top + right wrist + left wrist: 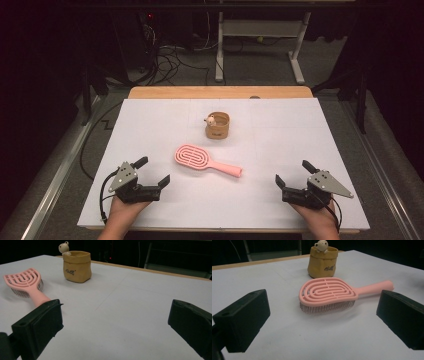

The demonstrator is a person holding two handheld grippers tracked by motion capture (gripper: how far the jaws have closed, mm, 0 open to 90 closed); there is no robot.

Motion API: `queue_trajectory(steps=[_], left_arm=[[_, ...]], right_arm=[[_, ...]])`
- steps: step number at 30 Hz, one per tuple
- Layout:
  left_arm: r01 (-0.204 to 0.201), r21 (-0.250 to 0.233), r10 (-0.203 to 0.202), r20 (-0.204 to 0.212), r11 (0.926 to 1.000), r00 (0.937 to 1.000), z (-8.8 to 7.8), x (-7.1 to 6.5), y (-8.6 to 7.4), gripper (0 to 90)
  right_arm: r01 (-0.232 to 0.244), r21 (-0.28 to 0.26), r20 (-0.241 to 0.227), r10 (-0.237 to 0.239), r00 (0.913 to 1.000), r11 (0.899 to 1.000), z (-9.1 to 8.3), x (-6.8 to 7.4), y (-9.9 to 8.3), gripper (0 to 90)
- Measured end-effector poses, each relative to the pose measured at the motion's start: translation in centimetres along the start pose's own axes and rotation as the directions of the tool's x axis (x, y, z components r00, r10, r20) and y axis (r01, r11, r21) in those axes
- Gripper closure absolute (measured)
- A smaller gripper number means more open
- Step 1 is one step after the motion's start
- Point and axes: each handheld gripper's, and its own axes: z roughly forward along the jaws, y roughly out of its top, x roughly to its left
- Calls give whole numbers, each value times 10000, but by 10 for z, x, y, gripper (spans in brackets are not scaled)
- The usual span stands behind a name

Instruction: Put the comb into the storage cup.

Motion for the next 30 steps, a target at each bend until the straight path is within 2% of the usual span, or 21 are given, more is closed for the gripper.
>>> queue_trajectory(steps=[11,15,23,25,26,28,30], left_arm=[[22,28,-22,-131,10000,9999,-1,1,1,0],[173,66,-172,-116,9998,9998,-2,2,3,0],[103,128,-100,-285,9999,9995,-2,2,3,0],[175,183,-170,-261,9997,9995,-2,3,3,26],[310,168,-309,-67,9994,9995,-3,4,5,72],[418,67,-418,-40,9991,9991,-4,4,6,135],[351,17,-351,-29,9994,9994,-5,2,6,192]], right_arm=[[11,44,2,-11,10000,10000,0,-1,0,4],[5,23,-15,-5,10000,10000,1,0,0,4],[8,68,-31,-8,10000,10000,1,0,0,4],[25,79,-31,-25,10000,10000,2,0,0,4],[40,83,-27,-40,10000,10000,2,0,0,4],[5,70,0,-5,10000,10000,1,1,0,4],[-4,3,12,4,10000,10000,0,1,1,4]])
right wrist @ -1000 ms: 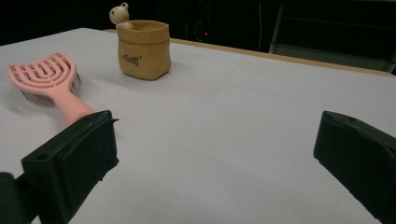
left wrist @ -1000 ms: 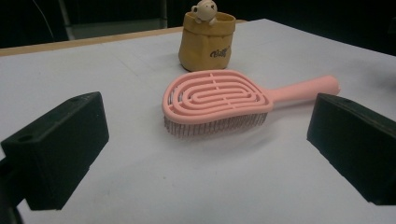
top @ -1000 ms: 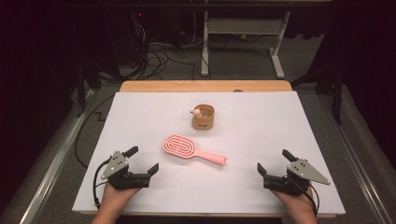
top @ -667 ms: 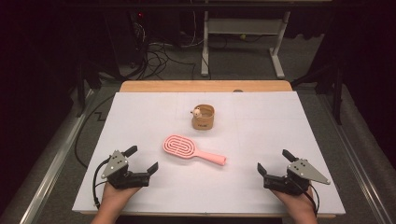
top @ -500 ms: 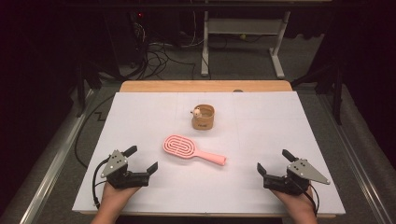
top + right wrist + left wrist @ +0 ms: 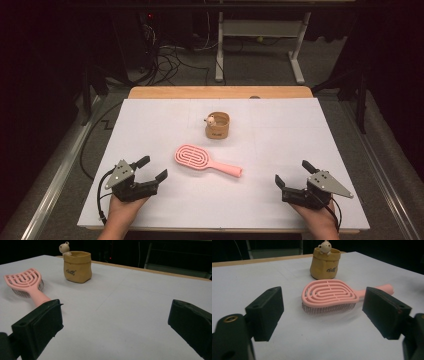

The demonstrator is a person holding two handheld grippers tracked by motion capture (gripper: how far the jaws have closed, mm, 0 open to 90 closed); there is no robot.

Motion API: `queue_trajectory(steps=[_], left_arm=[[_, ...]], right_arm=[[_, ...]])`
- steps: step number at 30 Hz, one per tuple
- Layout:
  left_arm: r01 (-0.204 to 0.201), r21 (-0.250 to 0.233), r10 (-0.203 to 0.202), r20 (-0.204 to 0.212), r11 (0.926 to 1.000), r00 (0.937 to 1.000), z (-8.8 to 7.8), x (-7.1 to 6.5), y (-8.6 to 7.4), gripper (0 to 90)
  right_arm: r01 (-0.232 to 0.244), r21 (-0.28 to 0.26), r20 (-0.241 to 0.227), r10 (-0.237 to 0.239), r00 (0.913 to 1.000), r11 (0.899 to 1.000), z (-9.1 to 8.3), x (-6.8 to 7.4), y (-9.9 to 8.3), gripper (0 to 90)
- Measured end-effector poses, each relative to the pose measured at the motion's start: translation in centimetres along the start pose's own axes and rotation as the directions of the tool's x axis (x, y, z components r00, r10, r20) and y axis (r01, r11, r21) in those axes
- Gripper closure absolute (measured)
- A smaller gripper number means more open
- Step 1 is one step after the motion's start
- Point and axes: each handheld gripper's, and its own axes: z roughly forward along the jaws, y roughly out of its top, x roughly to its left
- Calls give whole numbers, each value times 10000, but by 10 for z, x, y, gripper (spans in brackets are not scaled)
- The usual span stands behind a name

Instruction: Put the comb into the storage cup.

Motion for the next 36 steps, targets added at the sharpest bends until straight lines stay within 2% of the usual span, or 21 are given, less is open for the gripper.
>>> queue_trajectory(steps=[3,6,7,11,13,15,16,17,18,19,21,22,24,26,27,28,30,33,34,35,36], left_arm=[[-102,63,102,-111,9999,9999,1,-2,1,265],[122,323,-99,-719,9994,9974,2,-5,3,332],[368,347,-344,-651,9987,9973,3,-4,4,338],[500,552,-476,-443,9972,9979,7,-1,8,419],[858,745,-858,-35,9935,9963,11,-1,13,521],[844,834,-853,70,9929,9963,13,-2,16,614],[697,1016,-709,82,9924,9974,16,-3,19,614],[496,1256,-490,-72,9908,9988,22,-6,24,702],[496,1256,-490,-72,9908,9988,22,-6,24,747],[398,1349,-395,-47,9901,9992,26,-9,26,747],[129,1679,-137,40,9857,9999,42,-18,35,859],[129,1679,-137,40,9857,9999,42,-18,35,879],[-119,1995,117,19,9798,9999,55,-24,41,900],[-29,2189,26,14,9757,10000,73,-28,51,900],[-29,2189,26,14,9757,10000,73,-28,51,900],[-44,2340,73,-113,9722,9999,85,-30,58,900],[-49,2439,80,-119,9698,9999,91,-31,60,900],[-81,2706,168,-297,9627,9994,107,-32,68,900],[-11,2910,121,-359,9567,9993,118,-30,71,900],[-11,2910,121,-359,9567,9993,118,-30,71,900],[-4,3040,145,-439,9527,9989,125,-30,73,900]], right_arm=[[171,9,-10,-171,9999,9999,0,1,1,4],[162,18,-32,-162,9999,9999,0,1,1,4],[154,38,-41,-154,9999,9999,1,1,1,4],[282,62,-72,-281,9996,9996,3,1,1,4],[245,68,-50,-245,9997,9997,2,0,0,4],[215,79,-52,-215,9998,9997,2,0,0,4],[202,77,-59,-202,9998,9998,2,0,-1,4],[204,105,-73,-203,9998,9997,3,1,-1,4],[229,104,-78,-228,9997,9997,3,1,0,4],[229,104,-78,-228,9997,9997,3,1,0,4],[234,35,-102,-233,9997,9997,2,2,0,4],[234,35,-102,-233,9997,9997,2,2,0,4],[156,-7,-93,-156,9998,9999,1,1,0,4],[139,-10,-115,-139,9998,9999,1,0,0,4],[128,4,-130,-128,9998,9999,1,0,0,4],[122,28,-142,-122,9998,9999,1,0,0,4],[136,37,-161,-135,9998,9999,1,0,0,4],[140,24,-193,-139,9997,9999,2,-1,-1,4],[116,39,-204,-115,9997,9999,2,-1,-1,4],[116,39,-204,-115,9997,9999,2,-1,-1,4],[93,51,-213,-92,9997,9999,2,-1,-1,4]])
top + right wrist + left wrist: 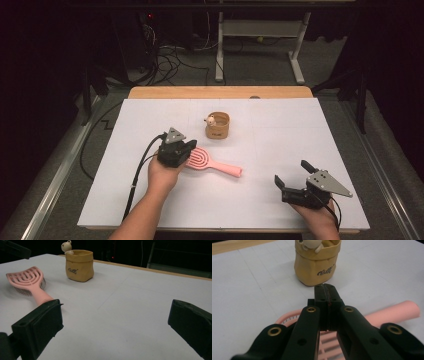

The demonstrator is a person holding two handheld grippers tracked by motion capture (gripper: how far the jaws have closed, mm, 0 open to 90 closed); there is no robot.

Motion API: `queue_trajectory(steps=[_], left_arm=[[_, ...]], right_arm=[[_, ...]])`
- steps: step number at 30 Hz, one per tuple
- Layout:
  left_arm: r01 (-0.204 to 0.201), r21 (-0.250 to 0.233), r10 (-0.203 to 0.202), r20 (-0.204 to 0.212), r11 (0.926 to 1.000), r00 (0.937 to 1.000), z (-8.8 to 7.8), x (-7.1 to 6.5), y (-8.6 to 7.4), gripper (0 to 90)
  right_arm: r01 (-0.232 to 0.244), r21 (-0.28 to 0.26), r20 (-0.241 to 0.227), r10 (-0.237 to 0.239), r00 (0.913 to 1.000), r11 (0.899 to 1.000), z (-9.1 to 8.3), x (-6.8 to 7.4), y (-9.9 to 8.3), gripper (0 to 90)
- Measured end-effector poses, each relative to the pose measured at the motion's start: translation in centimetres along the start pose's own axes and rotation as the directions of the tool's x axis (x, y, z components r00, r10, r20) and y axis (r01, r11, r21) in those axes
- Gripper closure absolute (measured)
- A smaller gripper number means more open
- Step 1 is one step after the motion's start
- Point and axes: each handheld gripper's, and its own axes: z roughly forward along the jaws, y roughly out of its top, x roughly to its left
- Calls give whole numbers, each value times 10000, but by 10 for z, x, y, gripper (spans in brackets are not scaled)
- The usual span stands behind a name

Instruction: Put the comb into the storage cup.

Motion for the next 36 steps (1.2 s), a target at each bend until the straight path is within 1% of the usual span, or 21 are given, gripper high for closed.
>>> queue_trajectory(steps=[1,2,6,9,10,12,13,14,15,18,21,22,24,25,26,28,30,33,34,35,36], left_arm=[[-2,76,3,-12,10000,10000,4,0,2,900],[-106,454,110,-77,9989,9999,14,-1,6,900],[-315,957,337,-213,9949,9992,27,-3,10,900],[-284,1095,313,-248,9936,9992,31,-2,10,900],[-220,1239,254,-260,9921,9993,35,0,10,900],[-218,1376,254,-251,9903,9994,38,0,10,900],[-218,1376,254,-251,9903,9994,38,0,10,900],[-335,1561,372,-209,9872,9991,41,0,9,900],[-315,1607,347,-171,9865,9993,42,0,8,900],[-353,1704,375,-95,9847,9993,43,1,8,900],[-513,1936,553,-151,9797,9984,43,1,8,900],[-535,2023,583,-176,9779,9981,42,3,8,900],[-707,2292,788,-265,9708,9965,38,4,7,900],[-707,2292,788,-265,9708,9965,38,4,7,900],[-822,2361,913,-281,9682,9954,37,4,6,900],[-894,2449,983,-241,9654,9949,33,4,4,900],[-939,2421,1025,-232,9657,9945,32,4,3,900],[-1016,2460,1092,-175,9639,9939,27,4,0,900],[-1125,2499,1216,-210,9617,9924,24,4,-2,900],[-1125,2499,1216,-210,9617,9924,24,4,-2,900],[-1334,2538,1437,-225,9580,9894,20,3,-6,900]], right_arm=[[-65,-30,27,65,10000,10000,0,-1,0,4],[-143,-29,25,143,9999,9999,-1,-2,0,4],[-197,-73,50,198,9998,9998,-2,-3,0,4],[-184,-70,39,184,9998,9998,-2,-3,0,4],[-160,-50,34,160,9999,9999,-2,-3,-1,4],[-136,-43,11,136,9999,9999,-2,-3,-1,4],[-131,-48,10,131,9999,9999,-2,-3,-1,4],[-138,-50,12,138,9999,9999,-2,-3,-1,4],[-141,-50,13,141,9999,9999,-2,-3,-1,4],[-148,-43,14,148,9999,9999,-2,-3,-1,4],[-154,-33,5,154,9999,9999,-2,-2,-1,4],[-147,-30,-3,147,9999,9999,-2,-2,-1,4],[-148,-50,4,148,9999,9999,-2,-2,-1,4],[-148,-50,4,148,9999,9999,-2,-2,-1,4],[-150,-49,6,150,9999,9999,-2,-2,-1,4],[-123,-34,16,124,9999,9999,-2,-2,-1,4],[-124,-34,22,124,9999,9999,-2,-2,-1,4],[-136,-54,43,136,9999,9999,-2,-2,0,4],[-139,-44,50,139,9999,9999,-2,-2,0,4],[-135,-38,47,135,9999,9999,-2,-2,-1,4],[-146,-24,51,146,9999,9999,-2,-2,-1,4]])
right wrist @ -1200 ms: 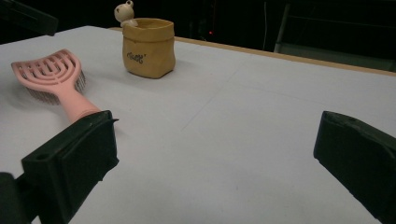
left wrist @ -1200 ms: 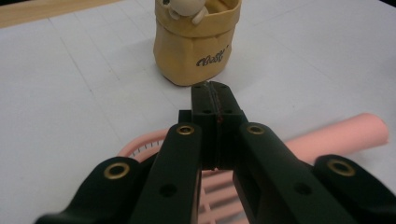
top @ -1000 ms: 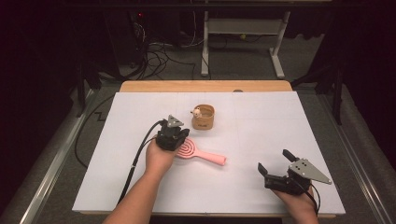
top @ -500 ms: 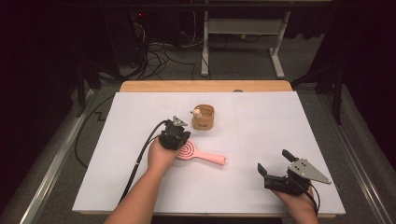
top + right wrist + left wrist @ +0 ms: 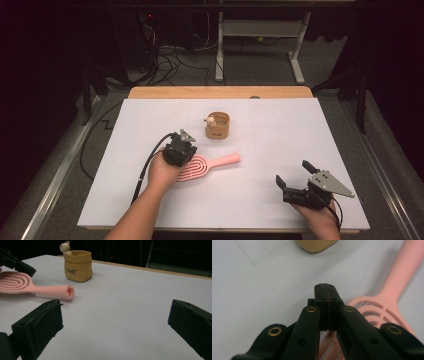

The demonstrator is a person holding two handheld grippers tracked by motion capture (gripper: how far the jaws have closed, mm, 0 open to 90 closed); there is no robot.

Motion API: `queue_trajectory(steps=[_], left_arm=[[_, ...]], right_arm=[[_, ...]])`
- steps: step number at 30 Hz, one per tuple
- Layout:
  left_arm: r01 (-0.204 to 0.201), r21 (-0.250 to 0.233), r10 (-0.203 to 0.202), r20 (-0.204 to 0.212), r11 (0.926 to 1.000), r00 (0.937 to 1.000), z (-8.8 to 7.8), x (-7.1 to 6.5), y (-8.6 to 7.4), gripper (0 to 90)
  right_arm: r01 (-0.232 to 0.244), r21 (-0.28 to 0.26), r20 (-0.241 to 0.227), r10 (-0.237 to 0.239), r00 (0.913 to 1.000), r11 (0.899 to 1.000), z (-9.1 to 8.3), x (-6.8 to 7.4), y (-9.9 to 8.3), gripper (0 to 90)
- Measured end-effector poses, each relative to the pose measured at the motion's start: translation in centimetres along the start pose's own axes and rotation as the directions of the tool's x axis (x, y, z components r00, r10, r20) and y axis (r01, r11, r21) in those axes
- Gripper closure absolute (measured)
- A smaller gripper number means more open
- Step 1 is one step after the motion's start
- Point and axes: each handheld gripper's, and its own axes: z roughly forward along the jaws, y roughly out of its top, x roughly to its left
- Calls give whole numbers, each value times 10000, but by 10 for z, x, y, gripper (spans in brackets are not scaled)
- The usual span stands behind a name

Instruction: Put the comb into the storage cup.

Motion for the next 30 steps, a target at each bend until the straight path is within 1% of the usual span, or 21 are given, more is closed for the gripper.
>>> queue_trajectory(steps=[5,6,7,8,10,15,16,17,18,19,21,22,23,24,25,27,30], left_arm=[[-136,-49,137,62,9999,9999,-6,-2,-8,900],[-154,-83,155,91,9998,9998,-9,-3,-12,900],[-154,-83,155,91,9998,9998,-9,-3,-12,900],[-198,-91,198,44,9998,9998,-10,-5,-16,900],[-259,-72,259,7,9996,9997,-11,-5,-18,900],[-179,-216,180,33,9996,9998,-17,-5,-27,900],[-47,-360,50,90,9993,9999,-19,-4,-29,900],[-47,-360,50,90,9993,9999,-19,-4,-29,900],[146,-578,-138,142,9982,9998,-22,-1,-31,900],[146,-578,-138,142,9982,9998,-22,-1,-31,900],[304,-843,-291,168,9960,9994,-27,2,-34,900],[533,-1077,-500,332,9927,9982,-32,5,-38,900],[533,-1077,-500,332,9927,9982,-32,5,-38,900],[617,-1270,-563,459,9900,9974,-36,7,-43,900],[617,-1270,-563,459,9900,9974,-36,7,-43,891],[678,-1468,-604,547,9868,9967,-41,8,-48,883],[858,-1721,-771,567,9813,9954,-48,12,-59,870]], right_arm=[[-3,-3,27,3,10000,10000,0,0,0,4],[-6,-9,48,6,10000,10000,-1,-1,0,4],[-6,-9,48,6,10000,10000,-1,-1,0,4],[-61,-6,61,61,10000,10000,-1,-1,0,4],[-63,0,66,63,10000,10000,-1,-1,0,4],[-51,12,75,51,10000,10000,-1,0,0,4],[-41,15,66,41,10000,10000,-1,0,0,4],[-38,19,65,38,10000,10000,-1,0,0,4],[-44,18,64,44,10000,10000,-1,0,0,4],[-45,15,61,45,10000,10000,-1,0,0,4],[-44,16,65,44,10000,10000,-1,0,0,4],[-40,4,64,40,10000,10000,-1,0,0,4],[-40,4,64,40,10000,10000,-1,0,0,4],[-38,1,70,38,10000,10000,-1,0,0,4],[-38,1,70,38,10000,10000,-1,0,0,4],[-38,11,69,38,10000,10000,-1,0,0,4],[-44,13,65,44,10000,10000,-1,0,0,4]])
